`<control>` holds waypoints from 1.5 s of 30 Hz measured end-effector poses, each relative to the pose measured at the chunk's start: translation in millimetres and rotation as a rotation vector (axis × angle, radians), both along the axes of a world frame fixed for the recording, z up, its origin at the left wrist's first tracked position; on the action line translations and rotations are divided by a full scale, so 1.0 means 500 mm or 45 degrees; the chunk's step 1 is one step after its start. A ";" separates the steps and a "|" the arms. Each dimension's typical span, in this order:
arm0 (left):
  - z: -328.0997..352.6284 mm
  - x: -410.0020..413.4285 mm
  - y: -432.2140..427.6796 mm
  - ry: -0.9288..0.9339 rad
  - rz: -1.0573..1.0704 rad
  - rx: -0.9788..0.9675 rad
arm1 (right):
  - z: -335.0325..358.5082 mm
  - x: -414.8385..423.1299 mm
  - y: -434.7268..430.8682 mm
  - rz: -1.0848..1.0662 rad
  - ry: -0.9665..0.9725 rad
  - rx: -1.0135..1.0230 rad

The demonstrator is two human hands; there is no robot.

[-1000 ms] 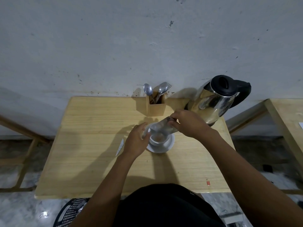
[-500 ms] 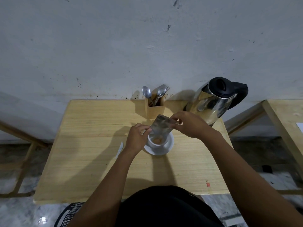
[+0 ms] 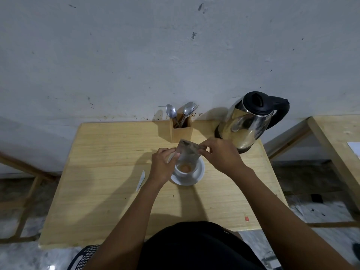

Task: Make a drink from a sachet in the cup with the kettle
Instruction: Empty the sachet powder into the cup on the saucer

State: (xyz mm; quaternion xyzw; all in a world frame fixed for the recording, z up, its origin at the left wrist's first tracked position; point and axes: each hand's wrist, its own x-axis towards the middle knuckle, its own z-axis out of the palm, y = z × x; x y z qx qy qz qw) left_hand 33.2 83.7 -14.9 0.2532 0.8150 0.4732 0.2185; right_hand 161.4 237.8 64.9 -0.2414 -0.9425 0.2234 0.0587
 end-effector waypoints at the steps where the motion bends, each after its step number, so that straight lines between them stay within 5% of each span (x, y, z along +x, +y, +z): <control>1: 0.002 0.002 0.001 0.000 0.008 0.020 | 0.000 -0.001 -0.002 0.011 0.000 -0.003; 16: 0.020 0.016 0.006 -0.155 0.078 0.188 | -0.018 0.009 -0.011 -0.142 0.064 -0.197; 26: 0.009 0.015 0.006 -0.099 0.069 0.191 | -0.012 0.003 -0.037 -0.216 0.185 -0.091; 45: 0.020 0.014 0.008 0.022 0.059 0.123 | -0.032 0.009 -0.042 -0.251 0.174 -0.310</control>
